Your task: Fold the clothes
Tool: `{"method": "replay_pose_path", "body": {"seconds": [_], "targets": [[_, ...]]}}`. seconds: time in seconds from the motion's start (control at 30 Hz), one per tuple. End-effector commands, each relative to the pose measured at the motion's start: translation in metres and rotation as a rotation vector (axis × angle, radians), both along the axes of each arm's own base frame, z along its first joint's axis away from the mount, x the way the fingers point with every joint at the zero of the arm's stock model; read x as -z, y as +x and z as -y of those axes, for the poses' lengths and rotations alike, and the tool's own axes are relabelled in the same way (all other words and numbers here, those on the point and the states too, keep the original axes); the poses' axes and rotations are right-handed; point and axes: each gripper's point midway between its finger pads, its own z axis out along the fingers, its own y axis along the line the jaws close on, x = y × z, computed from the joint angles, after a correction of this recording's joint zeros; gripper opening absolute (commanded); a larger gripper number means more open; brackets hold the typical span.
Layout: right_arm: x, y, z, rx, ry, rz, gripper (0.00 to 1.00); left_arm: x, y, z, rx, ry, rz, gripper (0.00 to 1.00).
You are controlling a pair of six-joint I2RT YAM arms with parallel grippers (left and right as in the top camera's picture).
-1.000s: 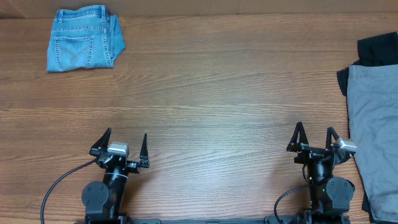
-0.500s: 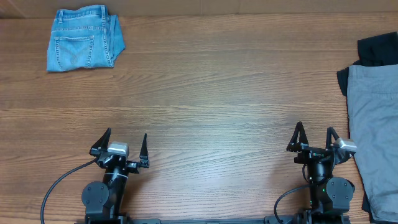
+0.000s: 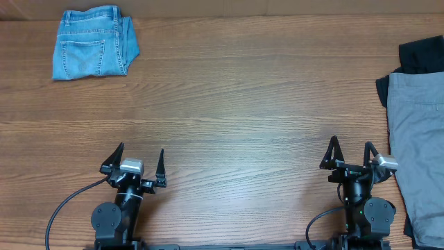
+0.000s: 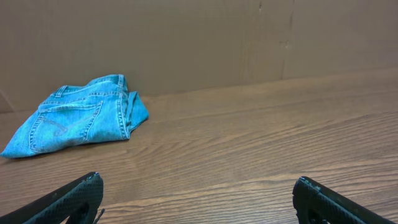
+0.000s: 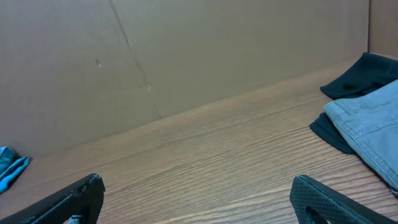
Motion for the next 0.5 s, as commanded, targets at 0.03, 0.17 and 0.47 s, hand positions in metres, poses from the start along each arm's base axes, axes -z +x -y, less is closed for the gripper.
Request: {"method": "replay_pose_path", "body": {"seconds": [0.03,0.17,0.47], "targets": [[0.001,0.000,0.003,0.017,-0.007,0.005,1.00,0.000,0.000,0.000,-0.003,0.017,0.011,1.00],[0.001,0.000,0.003,0.015,0.022,0.007,1.00,0.000,0.000,0.000,-0.003,0.017,0.011,1.00],[-0.005,-0.007,-0.063,-0.358,0.549,-0.034,1.00,0.000,0.000,0.000,-0.003,0.017,0.011,1.00]]}}
